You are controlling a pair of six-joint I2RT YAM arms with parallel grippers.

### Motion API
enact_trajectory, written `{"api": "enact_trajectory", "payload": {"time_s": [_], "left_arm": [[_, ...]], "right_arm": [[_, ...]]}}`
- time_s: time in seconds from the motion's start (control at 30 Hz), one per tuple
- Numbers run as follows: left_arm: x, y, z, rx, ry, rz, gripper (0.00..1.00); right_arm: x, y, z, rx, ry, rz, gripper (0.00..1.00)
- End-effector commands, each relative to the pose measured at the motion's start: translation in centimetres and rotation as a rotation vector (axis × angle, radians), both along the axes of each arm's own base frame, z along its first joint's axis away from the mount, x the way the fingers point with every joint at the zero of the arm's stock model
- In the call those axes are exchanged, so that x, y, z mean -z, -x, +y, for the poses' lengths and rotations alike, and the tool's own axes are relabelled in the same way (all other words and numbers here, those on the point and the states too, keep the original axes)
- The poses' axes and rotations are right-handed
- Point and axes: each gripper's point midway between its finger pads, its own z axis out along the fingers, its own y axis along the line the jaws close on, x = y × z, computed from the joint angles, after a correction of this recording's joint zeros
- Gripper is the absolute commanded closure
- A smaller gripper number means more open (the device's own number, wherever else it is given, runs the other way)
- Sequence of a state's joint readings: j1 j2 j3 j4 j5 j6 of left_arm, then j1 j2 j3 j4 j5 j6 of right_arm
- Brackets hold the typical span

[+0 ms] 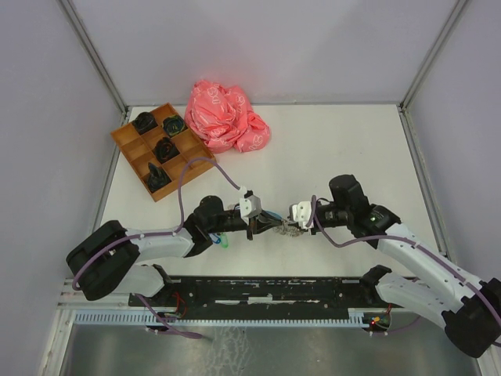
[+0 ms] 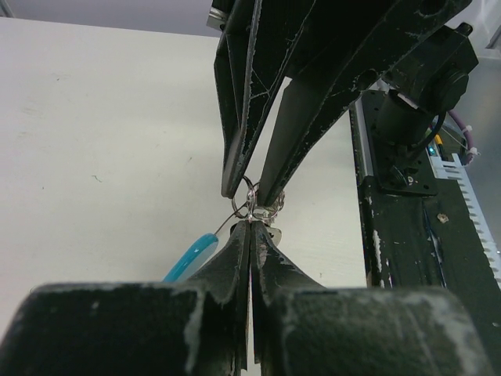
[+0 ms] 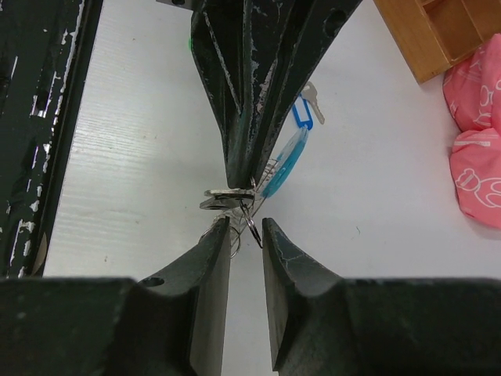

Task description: Put the keys on the keyring

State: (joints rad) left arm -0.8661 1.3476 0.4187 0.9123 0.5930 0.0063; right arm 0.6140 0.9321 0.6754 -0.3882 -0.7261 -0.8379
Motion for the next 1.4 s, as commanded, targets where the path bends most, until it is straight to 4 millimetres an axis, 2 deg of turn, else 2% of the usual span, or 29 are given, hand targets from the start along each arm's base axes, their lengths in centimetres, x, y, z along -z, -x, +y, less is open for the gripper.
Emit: {"api": "enact_trajectory", "payload": {"time_s": [0.0,0.17,0.37,0.6,0.8,0.93,1.13,1.37], "left_arm": [[-3.1,-0.1,-0.6,0.003,0.07,-0.003,0.97],[-2.9,-0.1,-0.6,0.003,0.061,0.001,0.97],[-2.3,-0.6,-0.2,-0.034,0.032,0.008,0.97],[-0.9,-0.8,0.2,-0.062,-0.002,0.065,0.97],[0.4,-1.1,-0.5,-0.057,-0.03,0.118,0.97],[0.2,-1.1,-1.2,-0.038,0.0,0.139,0.97],[-0.6,-1.5,-0.8,-0.067,0.014,0.11,0.97],[-1.1,-1.6,-0.1,-0.086,-0.026,0.073,0.97]], "right_arm": [[-2.2,-0.1,0.9,-0.043,-0.035,-0.038,0.7],[-2.3,-0.2,0.9,-0.043,-0.022,-0.044,0.78],[-2.6,-0.3,0.8,-0.021,-0.029,-0.035,0.99],[-4.1,-0.5,1.6,0.008,-0.151,-0.038,0.99],[-5.2,-0.7,2.4,0.035,-0.276,-0.027,0.99],[-5.9,-1.3,2.8,0.061,-0.373,-0.041,0.99],[-4.4,-1.6,2.3,0.088,-0.312,-0.024,0.99],[-2.5,-1.1,0.9,0.086,-0.148,-0.008,0.88]]}}
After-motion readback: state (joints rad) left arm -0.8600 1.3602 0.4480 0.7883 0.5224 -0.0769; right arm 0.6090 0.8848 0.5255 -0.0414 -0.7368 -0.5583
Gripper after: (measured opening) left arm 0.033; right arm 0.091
